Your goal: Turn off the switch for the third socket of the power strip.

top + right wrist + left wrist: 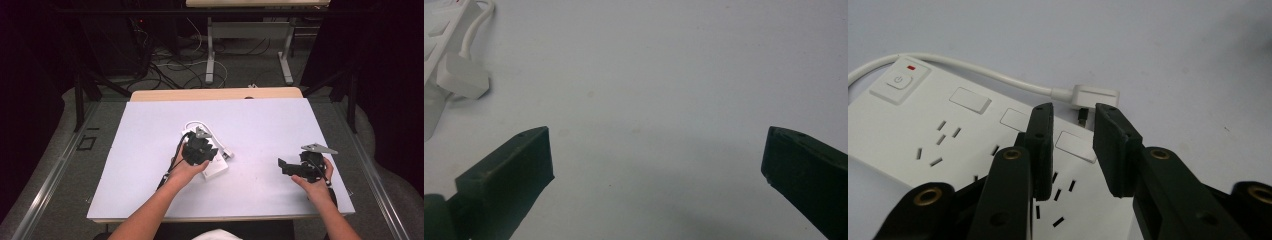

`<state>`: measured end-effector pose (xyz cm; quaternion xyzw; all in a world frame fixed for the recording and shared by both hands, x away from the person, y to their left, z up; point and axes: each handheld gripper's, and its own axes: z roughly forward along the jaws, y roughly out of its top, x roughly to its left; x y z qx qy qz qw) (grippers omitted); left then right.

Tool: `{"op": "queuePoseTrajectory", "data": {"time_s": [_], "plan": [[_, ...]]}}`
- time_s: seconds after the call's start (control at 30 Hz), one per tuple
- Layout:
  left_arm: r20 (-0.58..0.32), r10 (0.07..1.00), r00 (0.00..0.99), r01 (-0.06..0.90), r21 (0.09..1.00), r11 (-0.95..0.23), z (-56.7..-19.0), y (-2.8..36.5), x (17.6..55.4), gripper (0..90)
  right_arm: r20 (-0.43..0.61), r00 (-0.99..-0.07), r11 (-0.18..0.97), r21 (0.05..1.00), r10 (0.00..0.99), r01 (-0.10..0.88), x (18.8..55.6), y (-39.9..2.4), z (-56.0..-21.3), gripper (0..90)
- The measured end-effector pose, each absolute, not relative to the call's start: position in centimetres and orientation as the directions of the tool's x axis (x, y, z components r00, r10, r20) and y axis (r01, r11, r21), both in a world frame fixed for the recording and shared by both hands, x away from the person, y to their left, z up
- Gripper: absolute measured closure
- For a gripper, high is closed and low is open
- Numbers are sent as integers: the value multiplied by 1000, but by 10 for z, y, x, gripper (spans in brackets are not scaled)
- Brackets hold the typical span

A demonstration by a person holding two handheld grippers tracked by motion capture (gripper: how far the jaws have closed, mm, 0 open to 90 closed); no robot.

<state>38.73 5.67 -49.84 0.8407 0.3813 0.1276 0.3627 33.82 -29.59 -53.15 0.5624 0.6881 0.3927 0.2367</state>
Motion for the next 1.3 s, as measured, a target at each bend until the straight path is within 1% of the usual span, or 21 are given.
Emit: {"op": "queuePoseTrajectory", "data": {"time_s": [0.17, 0.37, 0.73, 1.3], "plan": [[-54, 723, 688, 548, 692, -470, -503, 52, 388, 718, 116, -252, 56, 807, 961, 587, 338, -296, -532, 0], [-18, 715, 699, 538, 672, -508, -508, 47, 388, 722, 116, -250, 55, 808, 961, 587, 339, -295, -533, 0], [-23, 707, 707, 549, 649, -528, -515, 40, 390, 727, 112, -253, 61, 807, 961, 587, 339, -296, -533, 0], [-8, 683, 731, 532, 634, -562, -520, 33, 389, 748, 116, -260, 62, 804, 959, 591, 339, -297, -533, 0]]}}
